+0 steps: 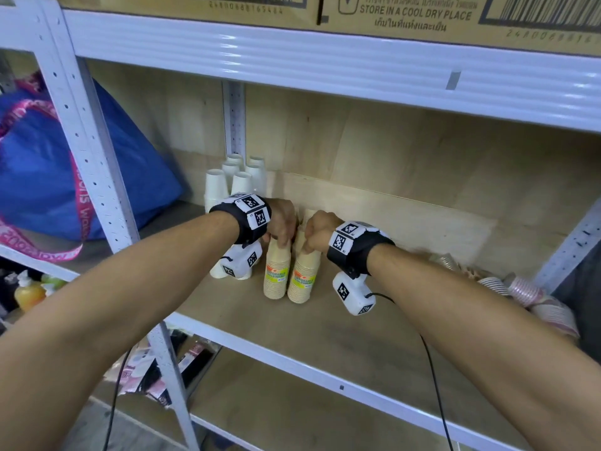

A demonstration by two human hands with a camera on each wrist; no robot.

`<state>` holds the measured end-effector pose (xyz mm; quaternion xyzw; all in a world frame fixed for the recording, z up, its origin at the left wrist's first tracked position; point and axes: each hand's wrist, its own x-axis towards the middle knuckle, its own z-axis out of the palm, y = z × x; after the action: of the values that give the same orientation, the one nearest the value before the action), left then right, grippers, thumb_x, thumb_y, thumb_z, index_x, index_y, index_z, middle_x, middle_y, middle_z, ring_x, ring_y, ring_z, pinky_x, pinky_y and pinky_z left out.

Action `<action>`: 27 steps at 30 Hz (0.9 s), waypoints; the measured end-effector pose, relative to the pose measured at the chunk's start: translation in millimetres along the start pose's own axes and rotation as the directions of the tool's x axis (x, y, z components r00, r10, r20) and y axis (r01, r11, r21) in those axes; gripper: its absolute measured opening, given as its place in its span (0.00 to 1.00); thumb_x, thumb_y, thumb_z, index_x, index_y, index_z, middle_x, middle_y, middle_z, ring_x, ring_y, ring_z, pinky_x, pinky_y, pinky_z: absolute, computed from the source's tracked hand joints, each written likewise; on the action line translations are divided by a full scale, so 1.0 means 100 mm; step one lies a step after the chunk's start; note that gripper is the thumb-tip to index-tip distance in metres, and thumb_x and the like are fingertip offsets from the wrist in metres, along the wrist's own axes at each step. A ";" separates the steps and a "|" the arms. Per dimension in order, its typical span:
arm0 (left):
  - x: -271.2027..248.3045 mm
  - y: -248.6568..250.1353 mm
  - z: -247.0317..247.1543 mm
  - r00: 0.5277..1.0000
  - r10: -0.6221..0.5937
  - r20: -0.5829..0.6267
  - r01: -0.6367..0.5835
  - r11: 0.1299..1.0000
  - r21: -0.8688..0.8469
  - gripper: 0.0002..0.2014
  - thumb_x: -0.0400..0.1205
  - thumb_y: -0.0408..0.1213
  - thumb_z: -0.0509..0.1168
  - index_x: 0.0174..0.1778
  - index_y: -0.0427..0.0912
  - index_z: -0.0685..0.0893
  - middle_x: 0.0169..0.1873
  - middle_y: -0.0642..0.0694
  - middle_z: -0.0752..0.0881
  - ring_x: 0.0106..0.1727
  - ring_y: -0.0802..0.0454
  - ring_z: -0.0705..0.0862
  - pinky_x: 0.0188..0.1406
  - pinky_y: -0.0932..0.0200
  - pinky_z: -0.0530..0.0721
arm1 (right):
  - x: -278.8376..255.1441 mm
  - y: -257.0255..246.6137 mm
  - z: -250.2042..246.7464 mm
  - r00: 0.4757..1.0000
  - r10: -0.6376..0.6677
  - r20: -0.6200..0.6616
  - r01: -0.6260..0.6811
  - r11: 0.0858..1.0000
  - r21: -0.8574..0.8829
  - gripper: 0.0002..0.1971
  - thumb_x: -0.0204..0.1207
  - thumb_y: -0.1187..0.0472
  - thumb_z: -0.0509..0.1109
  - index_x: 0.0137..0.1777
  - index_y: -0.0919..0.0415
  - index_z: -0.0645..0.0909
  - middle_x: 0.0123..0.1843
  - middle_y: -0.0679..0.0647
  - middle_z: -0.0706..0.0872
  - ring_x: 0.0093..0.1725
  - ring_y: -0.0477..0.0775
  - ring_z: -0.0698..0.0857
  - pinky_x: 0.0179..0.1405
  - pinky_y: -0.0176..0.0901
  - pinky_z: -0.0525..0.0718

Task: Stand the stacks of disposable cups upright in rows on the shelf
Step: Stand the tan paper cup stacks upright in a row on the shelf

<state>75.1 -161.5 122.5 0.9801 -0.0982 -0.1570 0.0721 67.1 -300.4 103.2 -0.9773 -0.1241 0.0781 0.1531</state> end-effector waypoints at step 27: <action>0.24 0.04 -0.24 0.985 0.108 -0.131 -0.128 0.980 -0.152 0.14 0.70 0.33 0.78 0.50 0.46 0.87 0.35 0.45 0.87 0.33 0.50 0.82 0.33 0.61 0.81 | -0.10 0.14 -0.30 0.994 0.061 -0.095 -0.056 0.997 0.058 0.18 0.68 0.60 0.81 0.56 0.63 0.85 0.45 0.55 0.85 0.45 0.57 0.86 0.31 0.36 0.78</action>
<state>104.2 -167.6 138.4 0.9713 -0.1387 -0.0994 0.1654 66.2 -324.5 128.1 -0.9785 -0.0857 0.0384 0.1835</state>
